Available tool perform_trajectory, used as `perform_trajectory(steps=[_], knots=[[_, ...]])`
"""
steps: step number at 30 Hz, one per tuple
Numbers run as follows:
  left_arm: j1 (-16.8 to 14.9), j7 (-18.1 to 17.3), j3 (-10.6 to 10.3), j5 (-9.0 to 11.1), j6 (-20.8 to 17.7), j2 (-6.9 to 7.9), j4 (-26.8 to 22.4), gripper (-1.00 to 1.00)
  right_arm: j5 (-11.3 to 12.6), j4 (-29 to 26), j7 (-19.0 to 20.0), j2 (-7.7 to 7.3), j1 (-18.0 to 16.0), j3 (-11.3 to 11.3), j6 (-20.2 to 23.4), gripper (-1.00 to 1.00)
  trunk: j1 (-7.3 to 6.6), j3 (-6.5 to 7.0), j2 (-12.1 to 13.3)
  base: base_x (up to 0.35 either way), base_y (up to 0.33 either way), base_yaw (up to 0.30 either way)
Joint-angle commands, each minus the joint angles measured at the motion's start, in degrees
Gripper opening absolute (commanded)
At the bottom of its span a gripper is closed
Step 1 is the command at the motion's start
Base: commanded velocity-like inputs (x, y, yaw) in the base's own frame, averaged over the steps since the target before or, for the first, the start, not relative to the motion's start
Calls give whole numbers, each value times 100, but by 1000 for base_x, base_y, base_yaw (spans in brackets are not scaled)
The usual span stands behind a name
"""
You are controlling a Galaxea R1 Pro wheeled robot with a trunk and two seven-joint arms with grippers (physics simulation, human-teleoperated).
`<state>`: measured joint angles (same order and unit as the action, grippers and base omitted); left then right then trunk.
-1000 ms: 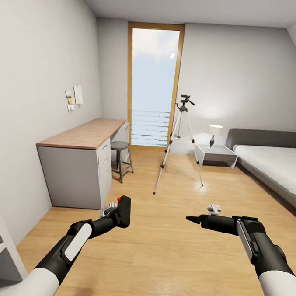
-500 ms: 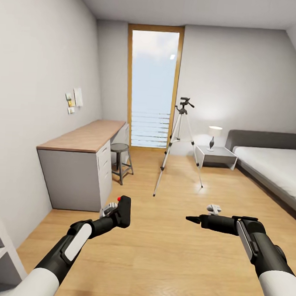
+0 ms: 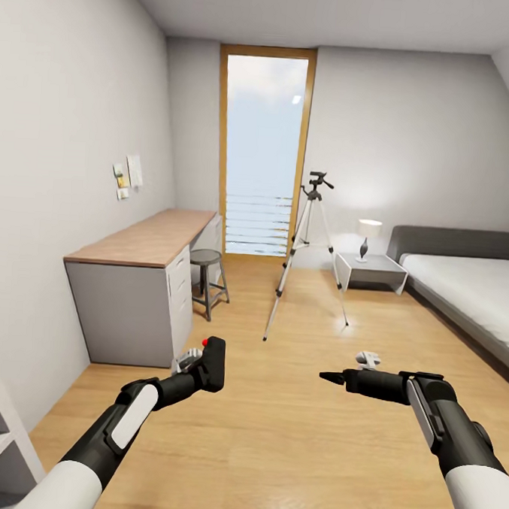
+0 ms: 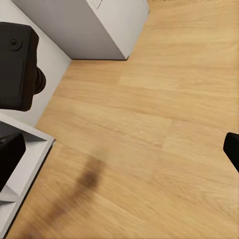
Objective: Attach the digital camera to the camera tripod in the bedroom.
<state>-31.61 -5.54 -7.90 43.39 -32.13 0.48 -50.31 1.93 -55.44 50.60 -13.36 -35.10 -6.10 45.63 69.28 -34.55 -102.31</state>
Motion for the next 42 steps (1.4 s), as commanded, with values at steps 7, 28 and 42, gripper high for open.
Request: perform_trajectory(steps=[7, 28, 42], knots=[[-3, 9, -7, -6, 1, 7, -5, -100, 18, -2, 3, 1, -4, -5, 43, 100, -155, 120, 279, 0, 0, 0], [-3, 18, -8, -6, 54, 13, 21, -100, 18, 22, -6, 22, -3, -5, 43, 100, -616, 497, 1121, 0, 0, 0], [-3, 27, -8, -6, 66, 11, 39, -100, 18, 19, -6, 27, -5, -5, 43, 100, -924, 748, 1683, 0, 0, 0]])
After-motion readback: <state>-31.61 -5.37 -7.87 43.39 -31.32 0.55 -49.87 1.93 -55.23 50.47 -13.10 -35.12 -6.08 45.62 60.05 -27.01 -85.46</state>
